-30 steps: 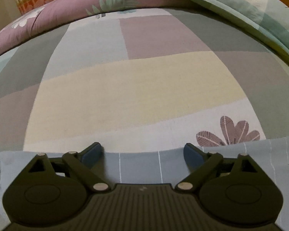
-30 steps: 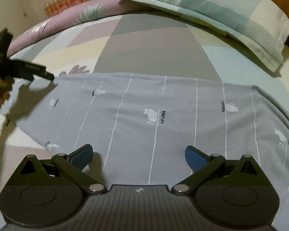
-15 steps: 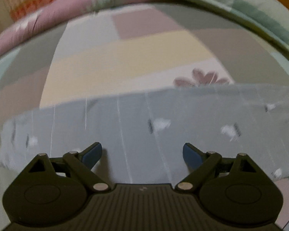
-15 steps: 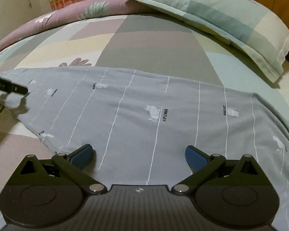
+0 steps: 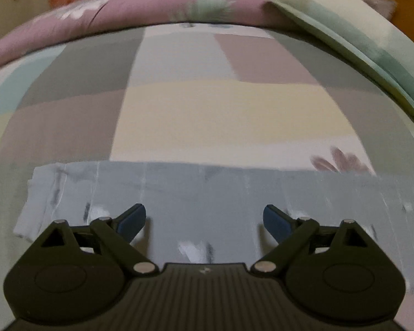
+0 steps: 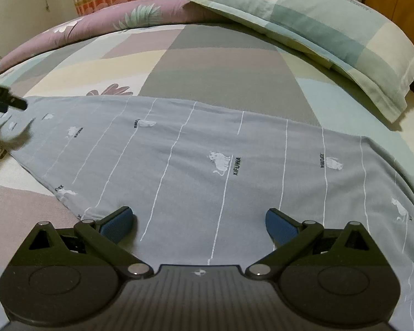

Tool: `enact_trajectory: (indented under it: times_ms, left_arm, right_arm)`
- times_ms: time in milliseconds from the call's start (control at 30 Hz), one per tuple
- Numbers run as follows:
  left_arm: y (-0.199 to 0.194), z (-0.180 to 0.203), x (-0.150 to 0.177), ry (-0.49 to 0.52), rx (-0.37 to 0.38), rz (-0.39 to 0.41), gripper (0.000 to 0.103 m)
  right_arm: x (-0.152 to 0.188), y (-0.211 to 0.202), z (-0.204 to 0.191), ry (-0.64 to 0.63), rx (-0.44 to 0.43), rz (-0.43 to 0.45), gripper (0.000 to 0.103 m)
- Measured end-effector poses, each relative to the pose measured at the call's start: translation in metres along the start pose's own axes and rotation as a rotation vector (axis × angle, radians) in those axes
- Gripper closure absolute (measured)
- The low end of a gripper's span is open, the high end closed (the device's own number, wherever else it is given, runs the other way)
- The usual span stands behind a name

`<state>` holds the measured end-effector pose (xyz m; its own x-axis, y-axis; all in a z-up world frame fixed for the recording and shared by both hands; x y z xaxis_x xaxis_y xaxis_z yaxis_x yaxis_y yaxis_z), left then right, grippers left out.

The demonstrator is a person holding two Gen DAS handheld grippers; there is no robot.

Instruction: Fold clothes

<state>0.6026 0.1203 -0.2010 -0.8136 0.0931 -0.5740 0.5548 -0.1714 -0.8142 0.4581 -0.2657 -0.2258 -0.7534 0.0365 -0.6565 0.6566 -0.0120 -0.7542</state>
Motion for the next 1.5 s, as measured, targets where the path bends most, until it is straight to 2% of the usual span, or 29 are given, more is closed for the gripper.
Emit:
enact_trajectory:
  times_ms: [100,200,300,367,467,600,667,767,867,900,967,1067,1167,1300,1500]
  left_arm:
    - [0.016,-0.024,-0.004,-0.065,0.003,-0.014,0.011]
    - [0.012,-0.050,-0.005,-0.094,-0.001,0.035,0.011]
    - [0.009,-0.100,-0.001,-0.168,-0.140,0.035,0.014]
    - [0.003,-0.113,-0.003,-0.231,-0.082,0.059,0.015]
    - [-0.011,-0.106,-0.007,-0.264,-0.078,0.094,0.015]
    - [-0.016,-0.059,0.003,-0.146,0.026,0.070,0.013]
    - [-0.010,-0.045,0.017,-0.099,0.029,0.027,0.013]
    - [-0.002,-0.048,0.028,-0.042,-0.070,0.016,0.012]
    - [-0.010,-0.043,0.024,-0.064,-0.148,-0.003,0.014]
    - [-0.014,-0.037,0.022,-0.062,-0.157,-0.007,0.014]
    - [-0.022,0.000,0.017,0.009,-0.097,0.006,0.014]
    - [-0.028,0.067,0.018,0.107,0.014,-0.001,0.013]
    - [-0.025,0.140,0.022,0.185,0.156,-0.022,0.013]
    - [-0.017,0.222,0.035,0.255,0.313,-0.055,0.013]
    - [0.030,0.259,0.037,0.286,0.263,-0.093,0.012]
  right_arm:
    - [0.000,0.000,0.000,-0.003,-0.004,0.004,0.000]
    - [0.000,0.000,0.001,-0.005,-0.006,0.009,0.000]
    - [0.001,0.001,0.000,-0.007,0.000,0.013,0.000]
    - [0.000,0.001,-0.001,-0.009,0.005,0.015,0.000]
    - [0.000,0.001,-0.001,-0.007,0.006,0.018,0.000]
    - [0.000,0.001,-0.001,-0.007,0.008,0.020,0.000]
    - [0.000,0.002,-0.001,-0.008,0.007,0.020,0.000]
    - [0.000,0.002,-0.001,-0.007,0.004,0.018,0.000]
    - [0.000,-0.001,0.000,-0.002,0.006,0.007,0.000]
    - [-0.001,-0.003,0.002,0.006,0.009,0.002,0.000]
    - [-0.005,-0.008,0.009,0.027,0.010,0.011,0.000]
    - [-0.010,-0.017,0.028,0.074,0.022,0.035,0.000]
    - [-0.013,-0.022,0.060,0.155,0.043,0.045,0.000]
    - [-0.009,-0.015,0.096,0.270,0.018,0.029,0.000]
    - [-0.009,-0.005,0.127,0.395,-0.038,0.087,0.000]
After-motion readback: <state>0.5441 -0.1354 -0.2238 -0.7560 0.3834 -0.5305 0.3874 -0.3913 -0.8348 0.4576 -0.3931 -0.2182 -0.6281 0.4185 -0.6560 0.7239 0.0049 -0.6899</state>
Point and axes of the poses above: each gripper's, at about its wrist camera, not at the fingertips, and y roughly the way its jaws point, z to its right, x to its underside, the point moved 10 cm from there along y, roughly the way its jaws point, and after that the axes turned 3 degrees about x, right-handed, at the moved point
